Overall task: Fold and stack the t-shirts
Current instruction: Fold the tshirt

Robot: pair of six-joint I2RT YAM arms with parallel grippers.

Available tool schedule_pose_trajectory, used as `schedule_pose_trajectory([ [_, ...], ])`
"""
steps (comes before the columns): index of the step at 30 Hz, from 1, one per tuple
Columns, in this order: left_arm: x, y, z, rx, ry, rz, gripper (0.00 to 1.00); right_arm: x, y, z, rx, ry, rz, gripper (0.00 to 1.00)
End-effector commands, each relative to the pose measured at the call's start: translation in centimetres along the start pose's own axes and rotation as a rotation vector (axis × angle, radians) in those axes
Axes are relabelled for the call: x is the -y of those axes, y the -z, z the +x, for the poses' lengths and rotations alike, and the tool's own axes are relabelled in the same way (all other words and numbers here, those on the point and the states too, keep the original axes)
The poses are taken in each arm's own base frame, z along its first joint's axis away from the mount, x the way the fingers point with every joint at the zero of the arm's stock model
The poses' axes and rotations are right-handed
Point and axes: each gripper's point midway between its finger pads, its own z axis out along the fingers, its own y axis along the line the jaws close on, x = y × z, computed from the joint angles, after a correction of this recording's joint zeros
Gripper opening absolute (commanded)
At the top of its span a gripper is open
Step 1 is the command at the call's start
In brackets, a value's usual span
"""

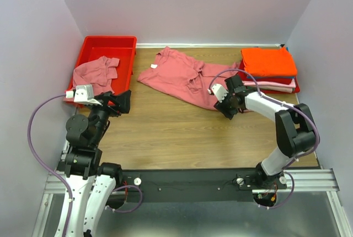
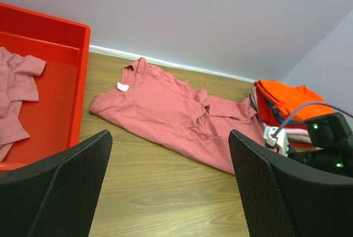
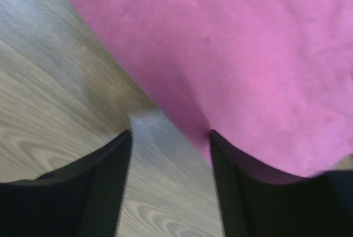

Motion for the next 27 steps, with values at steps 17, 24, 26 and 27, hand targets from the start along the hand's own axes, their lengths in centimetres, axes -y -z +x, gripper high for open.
schedule_pose_trajectory([
  [17,0.3,0.7,0.5,-0.016,-0.017,0.022,0.94,-2.5,-4.2,-1.4,-0.056,0.086,-0.077,0.01],
  [24,0.3,1.0,0.1,-0.014,-0.028,0.015,0.94,-8.2,-4.6,-6.8,0.008,0.179,-0.213,0.0],
  [26,0.3,1.2,0.0,-0.014,-0.032,0.011,0.94,-9.2,-5.0,-7.9,0.014,0.18,-0.245,0.0],
  [27,0.3,1.2,-0.1,-0.015,-0.037,0.011,0.94,-9.4,-4.7,-9.3,0.033,0.182,-0.259,0.0],
])
